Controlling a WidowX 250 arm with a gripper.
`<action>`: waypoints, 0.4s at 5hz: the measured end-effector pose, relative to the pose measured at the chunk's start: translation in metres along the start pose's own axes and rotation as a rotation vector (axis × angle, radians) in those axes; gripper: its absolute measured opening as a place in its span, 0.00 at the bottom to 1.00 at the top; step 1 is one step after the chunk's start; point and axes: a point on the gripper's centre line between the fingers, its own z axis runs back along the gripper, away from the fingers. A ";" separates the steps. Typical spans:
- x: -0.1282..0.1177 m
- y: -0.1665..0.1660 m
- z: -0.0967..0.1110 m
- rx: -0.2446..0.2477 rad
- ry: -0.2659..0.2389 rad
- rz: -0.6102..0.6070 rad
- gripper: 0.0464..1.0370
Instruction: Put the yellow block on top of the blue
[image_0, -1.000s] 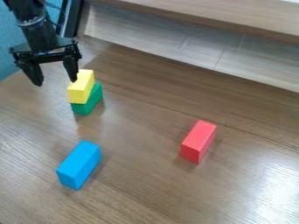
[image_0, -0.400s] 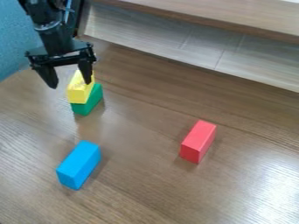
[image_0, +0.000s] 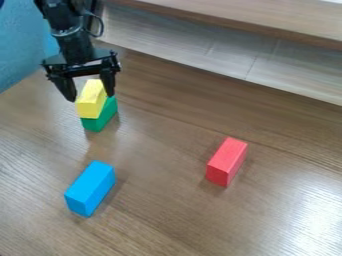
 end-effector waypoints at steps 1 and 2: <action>0.000 0.003 -0.010 0.021 0.019 0.008 0.96; 0.003 0.005 -0.015 0.044 0.022 0.011 0.93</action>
